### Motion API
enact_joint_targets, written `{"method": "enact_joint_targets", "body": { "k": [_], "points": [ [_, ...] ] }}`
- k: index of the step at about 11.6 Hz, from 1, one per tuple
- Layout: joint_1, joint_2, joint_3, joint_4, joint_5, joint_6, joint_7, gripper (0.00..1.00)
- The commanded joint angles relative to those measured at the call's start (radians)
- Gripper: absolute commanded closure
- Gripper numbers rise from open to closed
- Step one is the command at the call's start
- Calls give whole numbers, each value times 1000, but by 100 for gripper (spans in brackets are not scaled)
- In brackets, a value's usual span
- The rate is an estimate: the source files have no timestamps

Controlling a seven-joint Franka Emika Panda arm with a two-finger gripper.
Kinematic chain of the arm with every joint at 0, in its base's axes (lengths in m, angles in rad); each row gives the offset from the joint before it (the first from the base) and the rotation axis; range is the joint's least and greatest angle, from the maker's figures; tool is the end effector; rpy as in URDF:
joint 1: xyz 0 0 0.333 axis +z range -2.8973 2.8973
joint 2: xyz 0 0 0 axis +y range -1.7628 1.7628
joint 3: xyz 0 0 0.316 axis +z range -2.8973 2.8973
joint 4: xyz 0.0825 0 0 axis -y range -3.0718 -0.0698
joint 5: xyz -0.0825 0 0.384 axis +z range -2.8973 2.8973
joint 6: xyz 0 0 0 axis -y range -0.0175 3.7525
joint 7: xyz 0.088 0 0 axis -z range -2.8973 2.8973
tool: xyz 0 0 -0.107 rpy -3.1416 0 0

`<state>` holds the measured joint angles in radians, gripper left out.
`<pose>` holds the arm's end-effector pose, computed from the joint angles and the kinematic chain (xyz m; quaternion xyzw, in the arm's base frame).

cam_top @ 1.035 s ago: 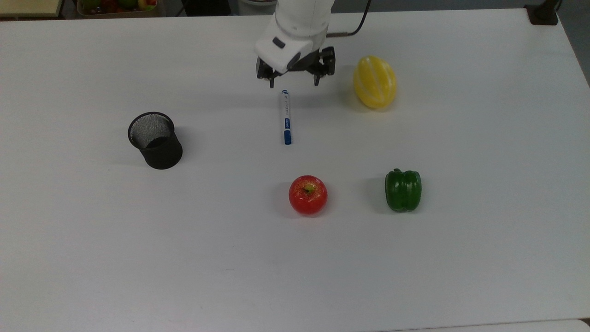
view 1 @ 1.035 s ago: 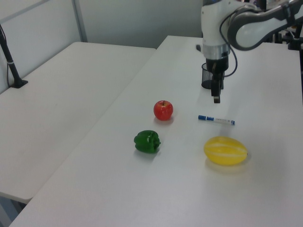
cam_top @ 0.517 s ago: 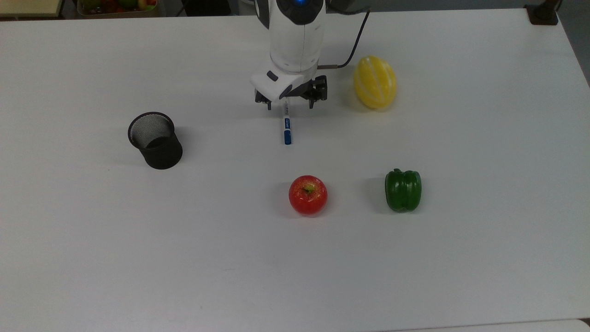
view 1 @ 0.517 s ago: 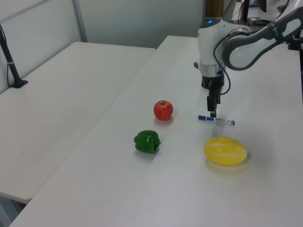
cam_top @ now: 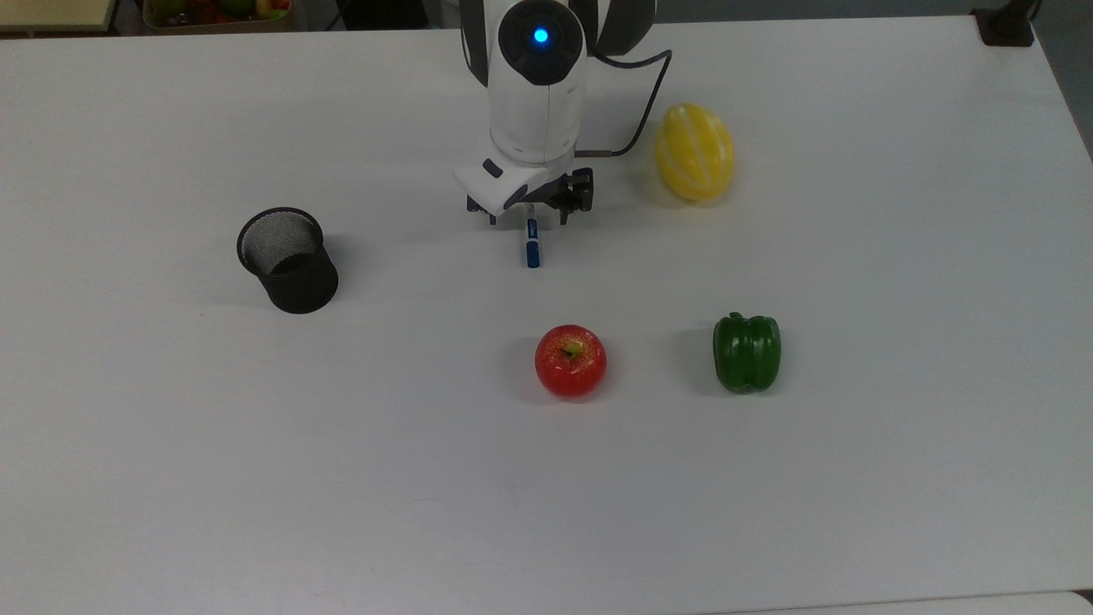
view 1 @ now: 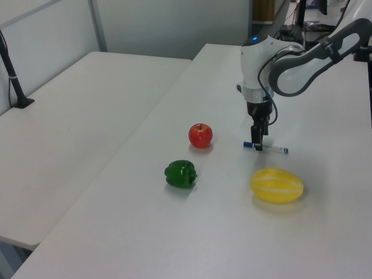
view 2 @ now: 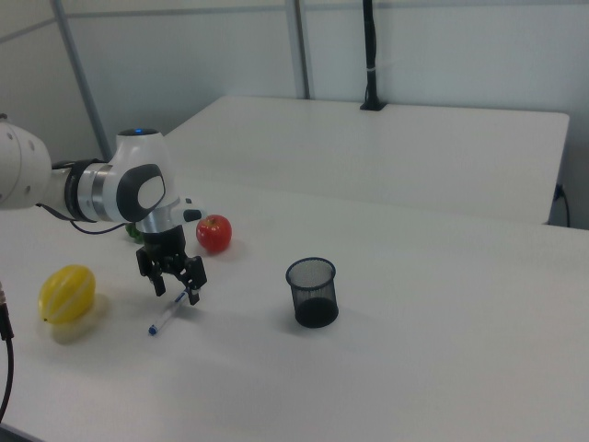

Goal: Place marker
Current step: 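Close the gripper around the marker's blue-capped end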

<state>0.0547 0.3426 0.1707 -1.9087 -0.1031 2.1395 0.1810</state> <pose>0.5966 0.1274 0.3121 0.9973 0.0488 -0.0490 0.0235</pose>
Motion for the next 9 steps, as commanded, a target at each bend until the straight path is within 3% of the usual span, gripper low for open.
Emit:
{"method": "enact_joint_targets", "body": {
  "k": [1,6,9],
  "points": [
    [4,10,-5,-9,-35,49,28,25],
    [-3,21,-5,-4,-36,66,28,65],
    [-3,19,-5,-4,-36,66,28,78]
  ]
}}
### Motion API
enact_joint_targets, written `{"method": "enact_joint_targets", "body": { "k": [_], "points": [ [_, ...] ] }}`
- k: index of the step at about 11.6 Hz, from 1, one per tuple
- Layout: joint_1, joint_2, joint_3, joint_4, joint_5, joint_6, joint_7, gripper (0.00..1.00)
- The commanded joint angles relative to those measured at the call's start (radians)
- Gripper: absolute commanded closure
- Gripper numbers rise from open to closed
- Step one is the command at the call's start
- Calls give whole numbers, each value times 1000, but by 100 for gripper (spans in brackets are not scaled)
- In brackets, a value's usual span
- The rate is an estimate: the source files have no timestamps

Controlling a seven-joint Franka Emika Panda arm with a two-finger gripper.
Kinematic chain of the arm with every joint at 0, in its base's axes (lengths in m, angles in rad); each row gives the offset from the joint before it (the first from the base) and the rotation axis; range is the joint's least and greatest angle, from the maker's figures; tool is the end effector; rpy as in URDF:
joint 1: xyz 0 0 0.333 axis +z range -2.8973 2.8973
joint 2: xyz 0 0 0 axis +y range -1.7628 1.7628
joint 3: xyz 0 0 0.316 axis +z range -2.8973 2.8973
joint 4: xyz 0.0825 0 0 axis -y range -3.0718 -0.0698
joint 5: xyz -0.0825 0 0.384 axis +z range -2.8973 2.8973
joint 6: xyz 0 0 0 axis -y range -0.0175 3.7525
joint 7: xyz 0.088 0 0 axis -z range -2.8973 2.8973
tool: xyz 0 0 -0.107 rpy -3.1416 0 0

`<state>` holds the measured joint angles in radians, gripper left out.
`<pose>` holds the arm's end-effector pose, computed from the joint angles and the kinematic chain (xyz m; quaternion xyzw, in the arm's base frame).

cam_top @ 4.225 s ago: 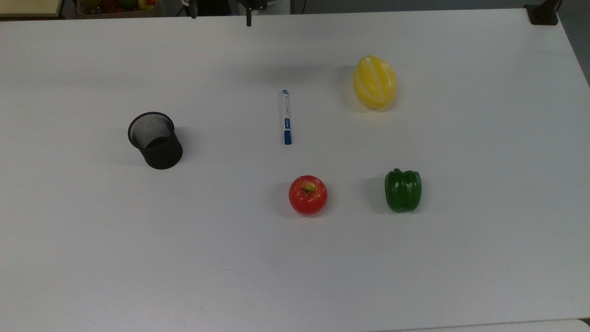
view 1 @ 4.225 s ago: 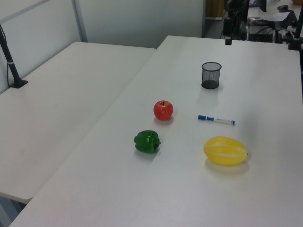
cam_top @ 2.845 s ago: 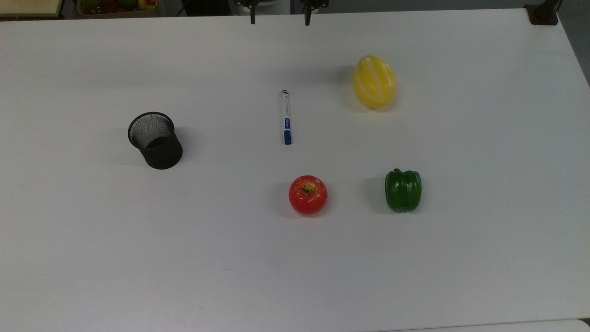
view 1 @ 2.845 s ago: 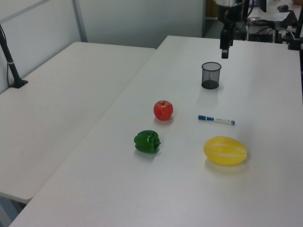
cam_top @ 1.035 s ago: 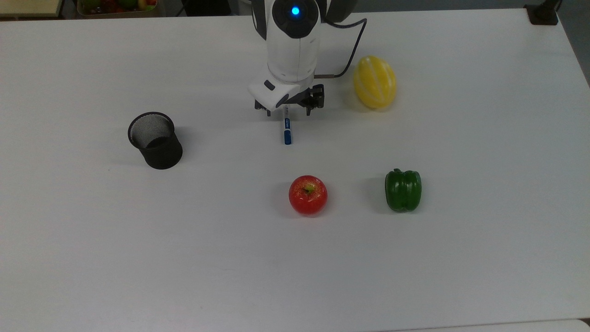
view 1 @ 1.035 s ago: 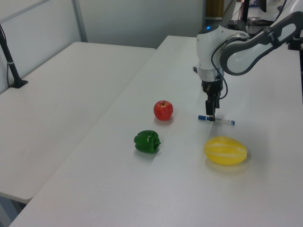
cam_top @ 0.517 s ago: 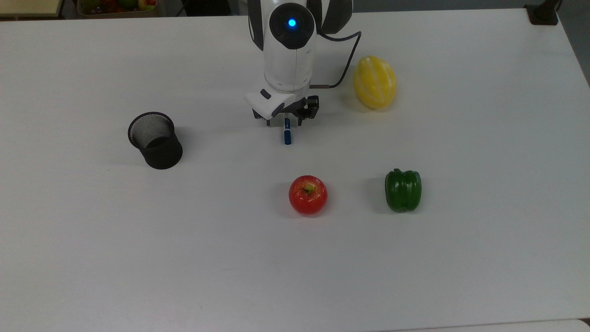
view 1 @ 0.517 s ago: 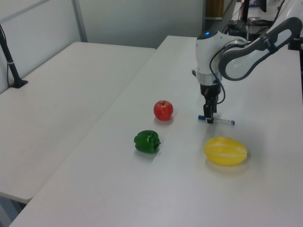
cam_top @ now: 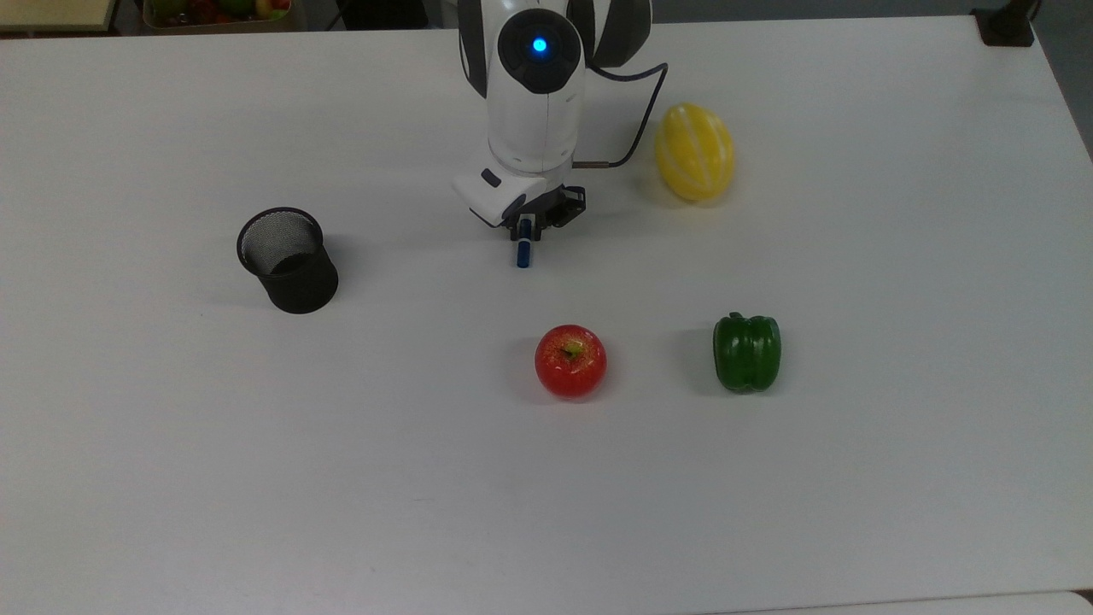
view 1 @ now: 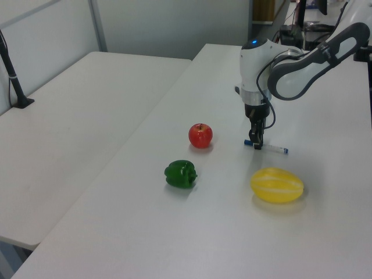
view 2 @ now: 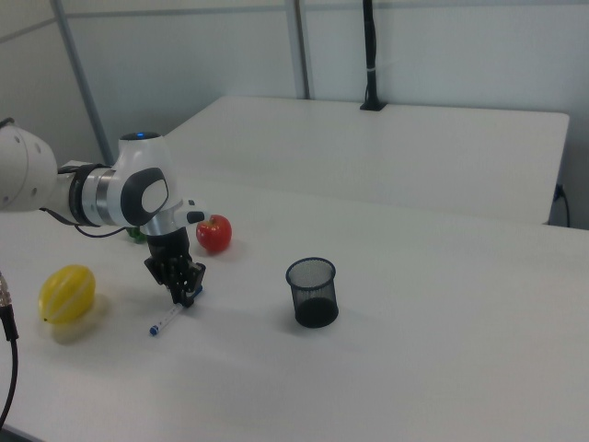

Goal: Place marker
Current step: 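Close the gripper around the marker's blue-capped end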

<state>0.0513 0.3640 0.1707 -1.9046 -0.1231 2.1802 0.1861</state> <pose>0.6023 0.1261 0.3040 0.9977 0.0510 -0.0360 0.0264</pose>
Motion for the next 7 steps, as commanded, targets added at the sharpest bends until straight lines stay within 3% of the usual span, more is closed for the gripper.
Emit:
{"method": "enact_joint_targets", "body": {
  "k": [1,7],
  "points": [
    [1,-2,-5,-8,-17,24,23,82],
    [2,-37,-5,-4,-17,-22,24,87]
  ]
}}
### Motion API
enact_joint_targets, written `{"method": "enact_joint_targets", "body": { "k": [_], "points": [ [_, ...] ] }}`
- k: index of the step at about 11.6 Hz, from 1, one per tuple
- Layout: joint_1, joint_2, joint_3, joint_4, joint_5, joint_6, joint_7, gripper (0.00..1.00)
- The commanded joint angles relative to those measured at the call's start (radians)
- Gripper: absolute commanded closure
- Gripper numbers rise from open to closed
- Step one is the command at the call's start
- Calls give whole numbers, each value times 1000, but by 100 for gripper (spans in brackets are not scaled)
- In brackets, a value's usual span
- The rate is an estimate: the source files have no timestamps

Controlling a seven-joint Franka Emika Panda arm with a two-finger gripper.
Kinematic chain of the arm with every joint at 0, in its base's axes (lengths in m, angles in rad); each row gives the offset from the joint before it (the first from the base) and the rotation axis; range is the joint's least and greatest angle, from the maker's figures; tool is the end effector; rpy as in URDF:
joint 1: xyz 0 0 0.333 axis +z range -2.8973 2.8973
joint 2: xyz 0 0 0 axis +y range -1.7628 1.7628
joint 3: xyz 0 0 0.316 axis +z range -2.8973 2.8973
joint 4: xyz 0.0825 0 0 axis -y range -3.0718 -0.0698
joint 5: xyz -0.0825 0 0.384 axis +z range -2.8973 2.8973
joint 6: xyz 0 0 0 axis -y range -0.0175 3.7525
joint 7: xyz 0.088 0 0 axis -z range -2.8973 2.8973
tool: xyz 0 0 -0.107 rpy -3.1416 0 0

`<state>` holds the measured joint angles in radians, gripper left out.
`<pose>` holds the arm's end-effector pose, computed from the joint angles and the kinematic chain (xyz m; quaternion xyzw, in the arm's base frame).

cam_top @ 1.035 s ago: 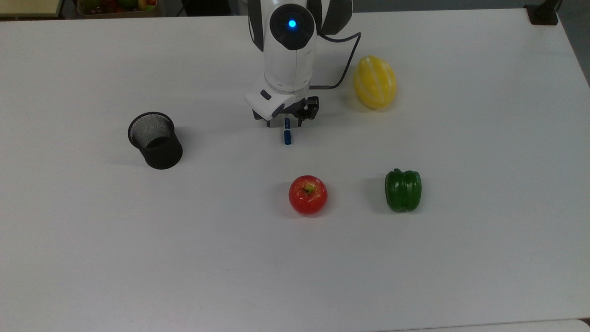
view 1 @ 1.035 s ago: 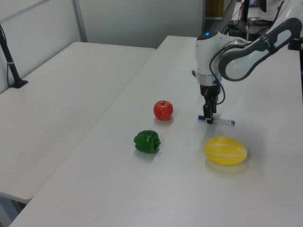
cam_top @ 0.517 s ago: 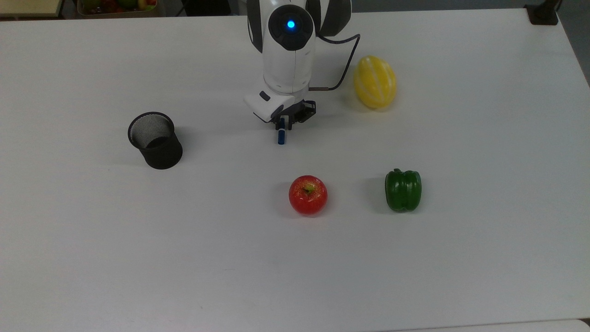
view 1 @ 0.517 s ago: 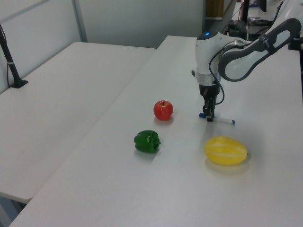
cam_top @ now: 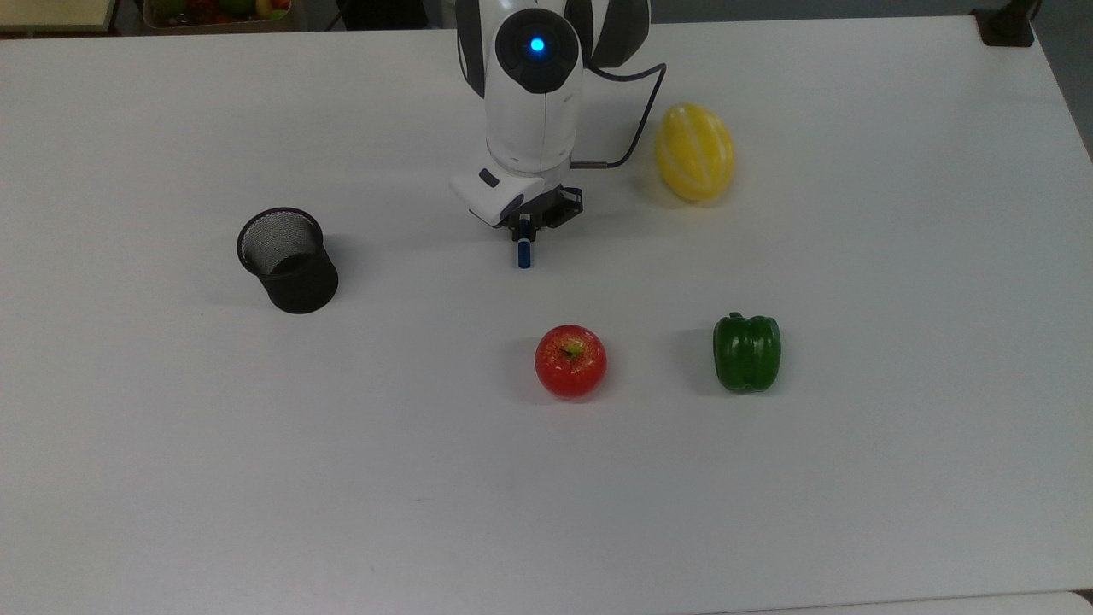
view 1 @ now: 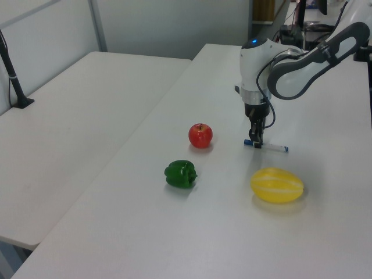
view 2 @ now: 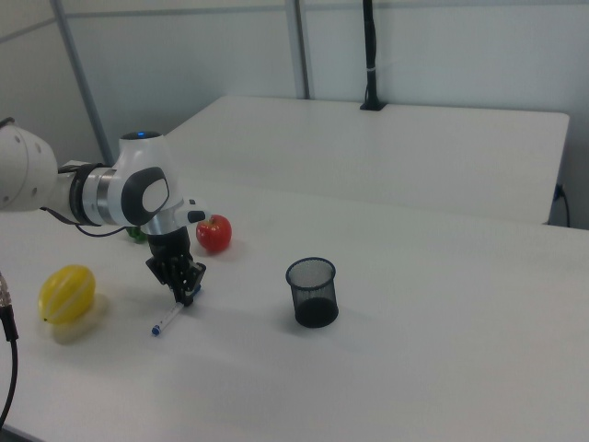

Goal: Place marker
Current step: 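Lift the marker up off the table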

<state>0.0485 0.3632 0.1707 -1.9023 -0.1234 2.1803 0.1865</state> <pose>0.6034 0.1245 0.3055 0.9978 0.0494 -0.0345 0.0262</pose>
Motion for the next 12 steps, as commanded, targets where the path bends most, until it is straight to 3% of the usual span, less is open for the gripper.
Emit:
{"method": "enact_joint_targets", "body": {
  "k": [1,5,9,12],
  "points": [
    [7,-47,-5,23,-15,-81,24,87],
    [14,-93,0,178,-2,-278,22,87],
    [14,-119,1,392,7,-517,13,87],
    [13,-135,1,434,11,-565,-8,87]
  ]
}}
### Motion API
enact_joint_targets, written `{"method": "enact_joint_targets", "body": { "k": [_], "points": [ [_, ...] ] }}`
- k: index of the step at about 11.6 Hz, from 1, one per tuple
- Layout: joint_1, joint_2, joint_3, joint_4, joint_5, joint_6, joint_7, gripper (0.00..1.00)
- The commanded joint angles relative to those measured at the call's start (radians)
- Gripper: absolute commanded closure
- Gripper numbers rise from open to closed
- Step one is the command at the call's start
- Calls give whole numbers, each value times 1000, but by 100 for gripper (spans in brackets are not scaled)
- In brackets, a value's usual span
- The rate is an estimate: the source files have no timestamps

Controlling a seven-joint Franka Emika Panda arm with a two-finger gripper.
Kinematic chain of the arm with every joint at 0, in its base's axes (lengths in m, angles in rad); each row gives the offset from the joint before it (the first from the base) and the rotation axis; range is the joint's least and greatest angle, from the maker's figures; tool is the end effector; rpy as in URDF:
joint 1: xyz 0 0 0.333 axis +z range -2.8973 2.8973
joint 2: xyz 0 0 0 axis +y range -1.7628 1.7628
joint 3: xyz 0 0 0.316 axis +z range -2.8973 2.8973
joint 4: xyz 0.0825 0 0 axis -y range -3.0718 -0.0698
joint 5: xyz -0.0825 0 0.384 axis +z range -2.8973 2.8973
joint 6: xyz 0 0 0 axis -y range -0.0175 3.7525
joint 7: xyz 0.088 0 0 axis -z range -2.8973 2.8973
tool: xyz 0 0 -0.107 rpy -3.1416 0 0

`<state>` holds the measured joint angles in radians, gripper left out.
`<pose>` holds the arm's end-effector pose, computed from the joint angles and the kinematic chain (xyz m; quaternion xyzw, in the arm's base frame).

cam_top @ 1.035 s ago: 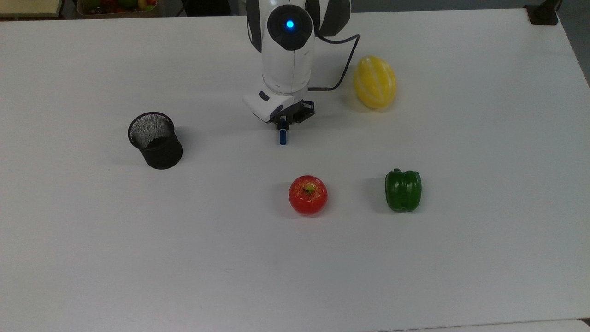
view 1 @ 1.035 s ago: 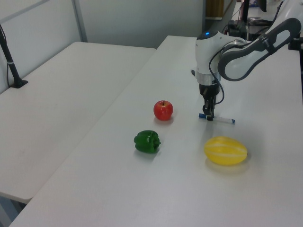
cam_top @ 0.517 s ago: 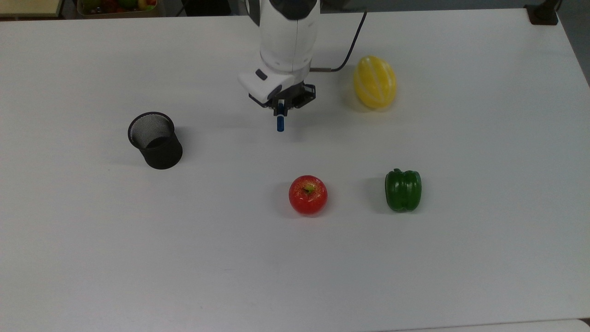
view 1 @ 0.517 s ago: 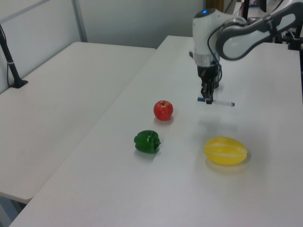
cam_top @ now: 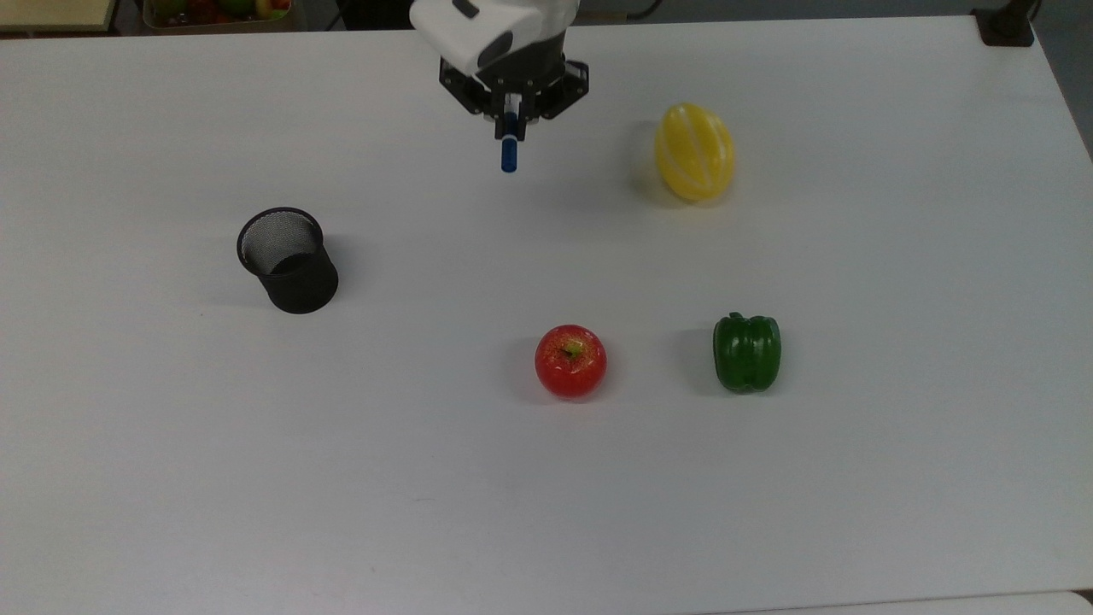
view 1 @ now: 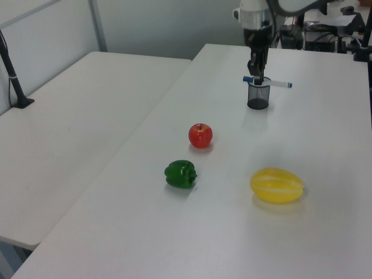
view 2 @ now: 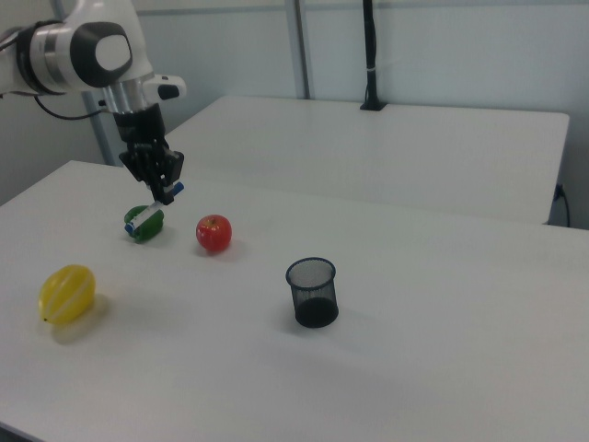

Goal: Place marker
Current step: 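Lift the marker up off the table, then carry the marker over to the black mesh pen cup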

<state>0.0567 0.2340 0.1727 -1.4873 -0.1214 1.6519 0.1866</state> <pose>0.6141 0.1198 0.5346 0.9983 0.0266 -0.0239 0.0462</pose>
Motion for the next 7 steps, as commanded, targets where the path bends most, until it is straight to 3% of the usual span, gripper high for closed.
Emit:
{"method": "enact_joint_targets", "body": {
  "k": [1,2,7],
  "points": [
    [0,-4,-12,18,8,-37,-30,87],
    [-8,-2,-21,18,3,-37,-67,87],
    [-27,4,-203,18,6,-21,-249,87]
  ]
}}
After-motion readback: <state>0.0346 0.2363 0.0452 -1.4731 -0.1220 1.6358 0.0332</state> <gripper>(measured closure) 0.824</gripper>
